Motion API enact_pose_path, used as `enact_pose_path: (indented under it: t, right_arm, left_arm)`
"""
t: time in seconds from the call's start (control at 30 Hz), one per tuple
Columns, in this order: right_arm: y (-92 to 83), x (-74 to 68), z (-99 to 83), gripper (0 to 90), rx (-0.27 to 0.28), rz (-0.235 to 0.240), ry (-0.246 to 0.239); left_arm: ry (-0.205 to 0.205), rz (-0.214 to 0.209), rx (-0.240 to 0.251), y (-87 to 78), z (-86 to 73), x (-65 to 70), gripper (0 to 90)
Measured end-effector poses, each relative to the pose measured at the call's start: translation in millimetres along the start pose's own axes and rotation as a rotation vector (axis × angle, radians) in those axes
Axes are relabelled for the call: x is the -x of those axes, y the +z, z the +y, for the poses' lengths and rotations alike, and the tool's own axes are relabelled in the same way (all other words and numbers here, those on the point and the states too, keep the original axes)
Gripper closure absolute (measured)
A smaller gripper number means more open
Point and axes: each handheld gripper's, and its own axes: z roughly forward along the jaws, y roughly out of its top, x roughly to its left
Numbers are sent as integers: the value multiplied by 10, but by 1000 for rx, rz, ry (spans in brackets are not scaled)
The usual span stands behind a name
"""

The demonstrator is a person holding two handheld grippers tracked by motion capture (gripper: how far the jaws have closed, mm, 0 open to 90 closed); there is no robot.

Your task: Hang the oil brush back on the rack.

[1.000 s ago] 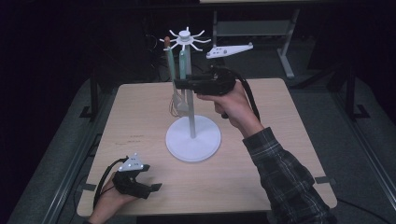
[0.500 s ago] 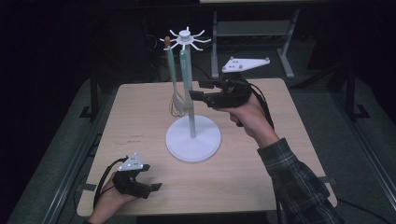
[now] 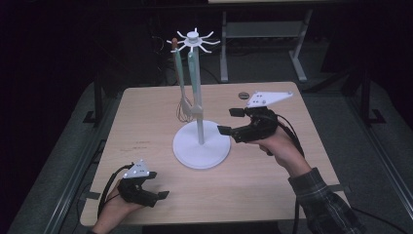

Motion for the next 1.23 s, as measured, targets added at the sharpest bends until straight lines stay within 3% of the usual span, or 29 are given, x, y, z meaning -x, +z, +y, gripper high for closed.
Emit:
enact_pose_path:
  t: [0.33,0.57,0.7,0.87,1.03,1.23]
  right_arm:
    - [-48,17,-597,211,-73,-63,33]
    - [-73,-6,-978,193,-128,-98,48]
    - [-91,-29,-1211,190,-190,-131,45]
    - [-127,-40,-1499,189,-233,-145,84]
    - [-148,-24,-1691,184,-275,-156,104]
    - [-154,-10,-1702,157,-262,-158,112]
  left_arm:
    - [15,-5,-11,0,2,-3,138]
    - [2,-6,-5,4,-6,-2,139]
    - [3,1,-11,-6,-16,-17,141]
    - [7,4,-17,-7,-28,-36,144]
    - [3,6,-16,1,-33,-40,144]
    - [14,9,-28,17,-43,-48,144]
